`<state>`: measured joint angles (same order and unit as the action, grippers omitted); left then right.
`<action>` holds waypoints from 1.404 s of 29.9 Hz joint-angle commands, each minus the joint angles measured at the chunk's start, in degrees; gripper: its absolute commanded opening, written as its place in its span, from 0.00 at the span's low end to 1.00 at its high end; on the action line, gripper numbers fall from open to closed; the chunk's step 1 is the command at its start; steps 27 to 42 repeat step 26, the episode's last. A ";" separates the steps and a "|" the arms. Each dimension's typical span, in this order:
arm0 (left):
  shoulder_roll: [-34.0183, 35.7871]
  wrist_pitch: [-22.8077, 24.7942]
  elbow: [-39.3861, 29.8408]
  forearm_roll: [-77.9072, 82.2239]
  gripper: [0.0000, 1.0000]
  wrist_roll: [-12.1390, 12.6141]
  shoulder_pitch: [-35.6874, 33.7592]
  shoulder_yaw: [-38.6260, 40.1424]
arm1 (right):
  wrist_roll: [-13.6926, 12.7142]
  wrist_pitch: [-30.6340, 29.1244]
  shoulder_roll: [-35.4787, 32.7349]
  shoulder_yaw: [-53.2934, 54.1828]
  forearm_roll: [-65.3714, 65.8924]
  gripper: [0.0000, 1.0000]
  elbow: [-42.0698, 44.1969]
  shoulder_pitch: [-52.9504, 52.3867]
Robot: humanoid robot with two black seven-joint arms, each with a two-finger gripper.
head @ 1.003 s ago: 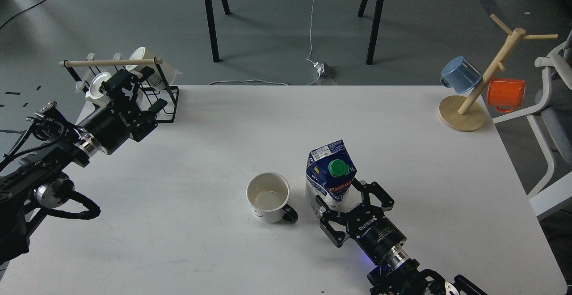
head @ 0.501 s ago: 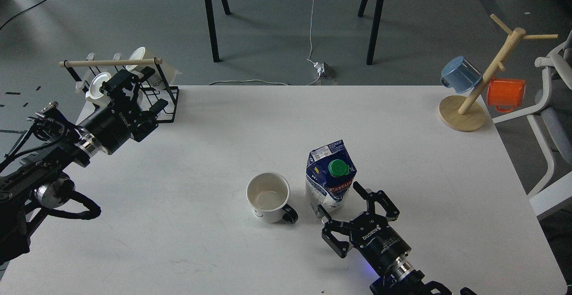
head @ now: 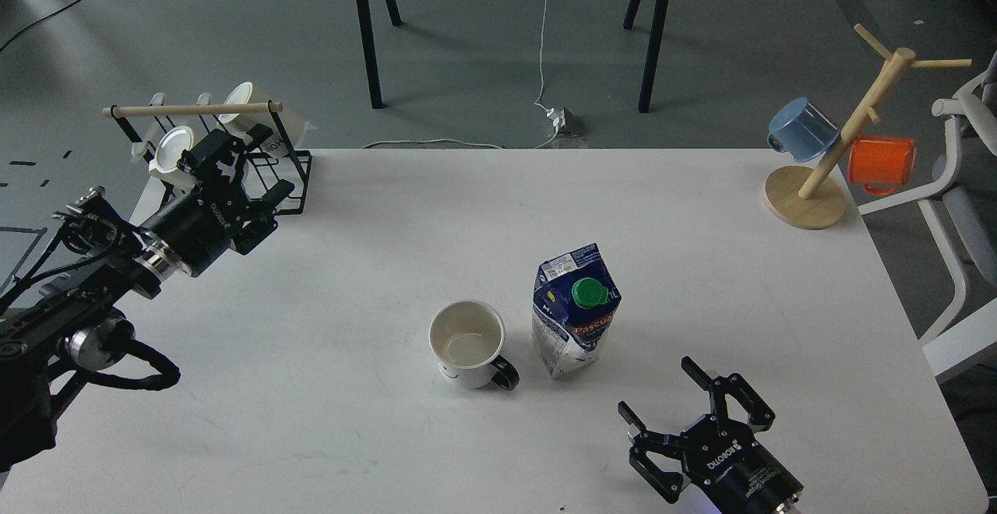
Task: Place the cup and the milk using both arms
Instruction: 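Open the right gripper and pull it back from the carton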
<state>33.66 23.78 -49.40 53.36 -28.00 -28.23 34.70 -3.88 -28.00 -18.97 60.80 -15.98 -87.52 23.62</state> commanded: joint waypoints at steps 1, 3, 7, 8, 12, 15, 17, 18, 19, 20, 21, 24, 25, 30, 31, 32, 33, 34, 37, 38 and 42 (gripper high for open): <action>0.00 -0.13 0.00 -0.27 0.94 0.00 1.33 0.28 | 0.01 0.00 -3.26 9.84 -0.10 0.99 -1.33 2.13; 0.00 -0.13 -0.08 -1.93 0.94 0.00 2.56 0.28 | 0.01 0.00 -4.85 16.78 -0.10 0.99 -1.33 1.96; 0.44 -0.13 -0.26 -7.38 0.94 0.00 5.02 1.24 | -0.08 0.00 -9.76 24.72 -0.10 0.99 -0.81 -1.54; 0.61 -0.05 -0.35 -8.43 0.94 0.00 5.38 1.86 | 0.01 0.00 -11.25 24.81 -0.10 0.99 -0.46 -3.47; 1.05 0.66 -0.79 -11.87 0.99 0.00 6.26 5.02 | -0.08 0.00 -13.64 24.28 -0.10 0.99 4.63 -9.81; 1.23 1.01 -1.05 -12.40 0.99 0.00 6.17 6.69 | -0.08 0.00 -13.82 24.37 -0.28 0.99 8.67 -12.98; 1.40 1.53 -1.05 -12.49 0.99 0.00 6.08 7.75 | -0.08 0.00 -13.99 24.46 -0.63 0.99 10.18 -13.95; 1.75 1.80 -1.05 -12.49 0.99 0.00 6.08 8.36 | -0.08 0.00 -14.08 24.54 -0.63 0.99 10.27 -13.95; 2.02 2.15 -1.05 -12.57 0.99 0.00 6.00 9.15 | -0.08 0.00 -14.26 24.63 -0.63 0.99 10.27 -13.95; 2.19 2.67 -1.05 -12.66 0.99 0.00 5.91 9.85 | -0.08 0.00 -14.43 24.63 -0.71 0.99 10.27 -13.95; 2.28 3.11 -1.05 -12.66 0.99 0.00 5.82 10.47 | -0.08 0.00 -14.61 24.63 -0.72 0.99 10.27 -13.95; 2.28 4.22 -1.05 -12.66 0.99 0.00 5.47 12.58 | 0.01 0.00 -14.61 24.63 -0.72 0.99 10.44 -14.04; 2.28 4.22 -1.05 -12.66 0.99 0.00 5.47 13.11 | 0.01 0.00 -14.52 24.63 -0.72 0.99 10.62 -14.04; 2.28 4.22 -1.05 -12.75 0.99 0.00 5.29 13.55 | 0.01 0.00 -14.43 24.63 -0.72 0.99 10.88 -14.13; 2.28 4.22 -1.05 -12.75 0.99 0.00 5.29 13.55 | 0.01 0.00 -14.43 24.63 -0.72 0.99 10.88 -14.13; 2.28 4.22 -1.05 -12.75 0.99 0.00 5.29 13.55 | 0.01 0.00 -14.43 24.63 -0.72 0.99 10.88 -14.13; 2.28 4.22 -1.05 -12.75 0.99 0.00 5.29 13.55 | 0.01 0.00 -14.43 24.63 -0.72 0.99 10.88 -14.13; 2.28 4.22 -1.05 -12.75 0.99 0.00 5.29 13.55 | 0.01 0.00 -14.43 24.63 -0.72 0.99 10.88 -14.13; 2.28 4.22 -1.05 -12.75 0.99 0.00 5.29 13.55 | 0.01 0.00 -14.43 24.63 -0.72 0.99 10.88 -14.13; 2.28 4.22 -1.05 -12.75 0.99 0.00 5.29 13.55 | 0.01 0.00 -14.43 24.63 -0.72 0.99 10.88 -14.13; 2.28 4.22 -1.05 -12.75 0.99 0.00 5.29 13.55 | 0.01 0.00 -14.43 24.63 -0.72 0.99 10.88 -14.13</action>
